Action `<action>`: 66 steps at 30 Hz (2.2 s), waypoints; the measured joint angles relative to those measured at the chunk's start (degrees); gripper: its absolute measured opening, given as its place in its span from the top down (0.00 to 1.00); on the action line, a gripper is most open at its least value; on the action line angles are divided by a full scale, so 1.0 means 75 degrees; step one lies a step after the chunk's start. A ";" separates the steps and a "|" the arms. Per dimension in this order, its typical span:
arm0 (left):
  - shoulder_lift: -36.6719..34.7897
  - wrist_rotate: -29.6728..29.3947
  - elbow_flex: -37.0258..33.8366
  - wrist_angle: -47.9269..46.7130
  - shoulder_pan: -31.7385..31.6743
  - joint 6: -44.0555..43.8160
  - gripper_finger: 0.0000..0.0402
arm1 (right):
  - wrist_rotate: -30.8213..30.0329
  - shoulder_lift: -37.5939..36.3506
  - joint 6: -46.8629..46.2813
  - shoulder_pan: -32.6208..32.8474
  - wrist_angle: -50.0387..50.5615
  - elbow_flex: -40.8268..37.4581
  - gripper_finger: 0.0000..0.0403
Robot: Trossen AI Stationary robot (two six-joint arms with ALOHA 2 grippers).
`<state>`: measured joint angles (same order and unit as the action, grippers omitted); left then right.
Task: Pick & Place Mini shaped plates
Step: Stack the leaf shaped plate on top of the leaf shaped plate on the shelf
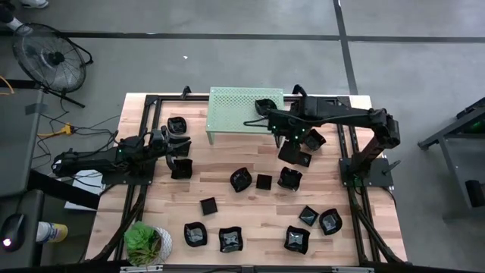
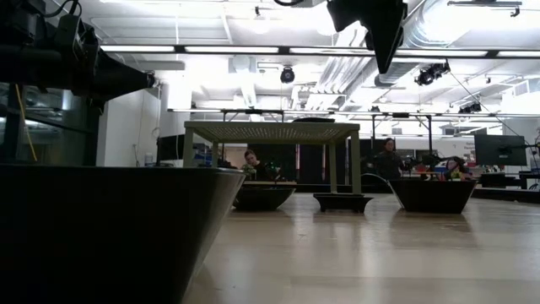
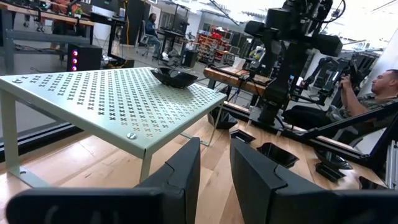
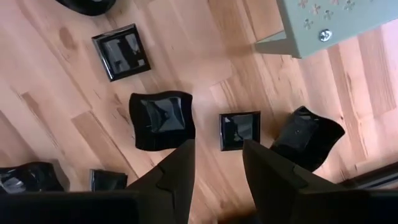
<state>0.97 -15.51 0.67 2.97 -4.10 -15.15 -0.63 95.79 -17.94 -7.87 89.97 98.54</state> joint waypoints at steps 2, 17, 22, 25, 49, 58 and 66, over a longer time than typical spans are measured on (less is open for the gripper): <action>0.0001 0.0000 0.0000 -0.0001 -0.0002 0.0001 0.79 | -0.0053 -0.0020 -0.0088 0.0128 0.0002 -0.0005 0.68; 0.0000 -0.0006 0.0000 -0.0002 -0.0003 0.0001 0.79 | -0.0666 -0.0400 -0.1877 0.1948 -0.0030 -0.0135 0.68; 0.0000 -0.0006 0.0000 -0.0002 0.0000 0.0001 0.79 | -0.0500 -0.0984 -0.3325 0.2767 -0.0311 -0.1484 0.68; 0.0001 -0.0006 0.0000 -0.0002 -0.0002 0.0000 0.79 | -0.0079 -0.1434 -0.4617 0.3175 -0.1039 -0.2580 0.68; 0.0000 -0.0015 0.0000 -0.0002 -0.0003 -0.0001 0.79 | 0.1105 -0.2771 -1.3412 0.5885 -0.4484 -0.7070 0.68; 0.0000 -0.0013 0.0001 -0.0002 -0.0003 0.0001 0.79 | 0.1846 -0.2761 -1.4377 0.5845 -0.4734 -0.7117 0.68; 0.0000 -0.0010 0.0000 -0.0002 -0.0003 0.0001 0.79 | 0.2521 -0.1976 -1.4862 0.5646 -0.5164 -0.7117 0.68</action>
<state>0.97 -15.58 0.67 2.96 -4.12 -15.14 18.28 80.97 -129.40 34.48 51.25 45.17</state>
